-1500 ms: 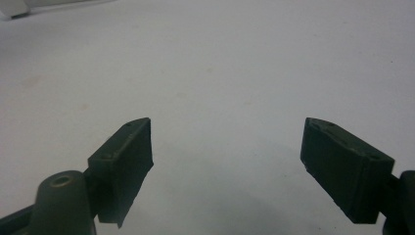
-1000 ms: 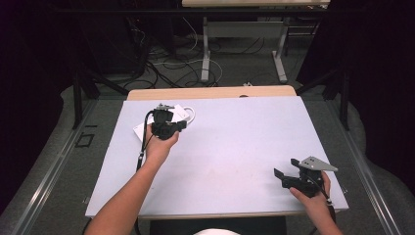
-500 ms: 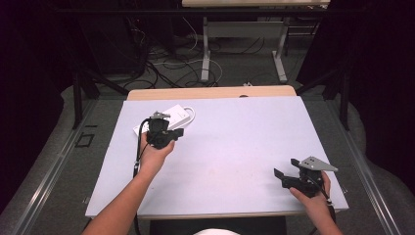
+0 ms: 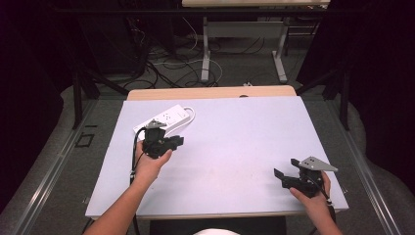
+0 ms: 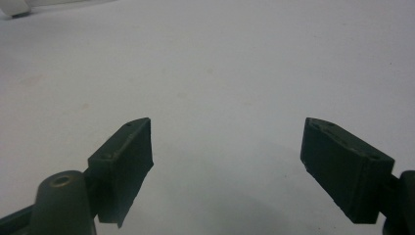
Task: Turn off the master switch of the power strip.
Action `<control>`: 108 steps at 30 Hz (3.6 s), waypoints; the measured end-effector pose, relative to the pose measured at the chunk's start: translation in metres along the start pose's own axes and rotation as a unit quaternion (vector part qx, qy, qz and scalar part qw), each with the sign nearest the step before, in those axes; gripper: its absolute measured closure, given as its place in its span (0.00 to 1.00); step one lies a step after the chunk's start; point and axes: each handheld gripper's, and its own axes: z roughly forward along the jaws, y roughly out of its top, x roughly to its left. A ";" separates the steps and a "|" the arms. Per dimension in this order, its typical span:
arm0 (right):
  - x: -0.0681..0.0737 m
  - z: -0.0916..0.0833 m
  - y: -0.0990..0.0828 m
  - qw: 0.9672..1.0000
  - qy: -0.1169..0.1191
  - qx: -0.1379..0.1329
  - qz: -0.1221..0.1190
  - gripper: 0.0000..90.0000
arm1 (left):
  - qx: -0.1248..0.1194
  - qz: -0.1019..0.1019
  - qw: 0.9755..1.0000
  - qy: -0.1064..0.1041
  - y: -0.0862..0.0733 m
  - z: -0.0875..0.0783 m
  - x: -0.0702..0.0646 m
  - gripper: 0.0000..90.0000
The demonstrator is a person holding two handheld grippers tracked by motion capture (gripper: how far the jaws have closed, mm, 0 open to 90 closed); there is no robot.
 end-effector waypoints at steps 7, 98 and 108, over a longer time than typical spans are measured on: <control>0.000 0.001 0.000 1.000 0.004 -0.005 -0.001 0.22 | -0.003 -0.005 1.000 0.002 -0.009 -0.004 0.001 0.64; -0.002 0.001 -0.003 1.000 -0.004 0.003 -0.003 0.22 | 0.018 -0.006 0.992 0.123 -0.112 -0.032 0.056 0.00; -0.001 0.001 -0.003 1.000 0.000 0.002 -0.001 0.22 | 0.012 -0.009 0.992 0.124 -0.112 -0.032 0.056 0.00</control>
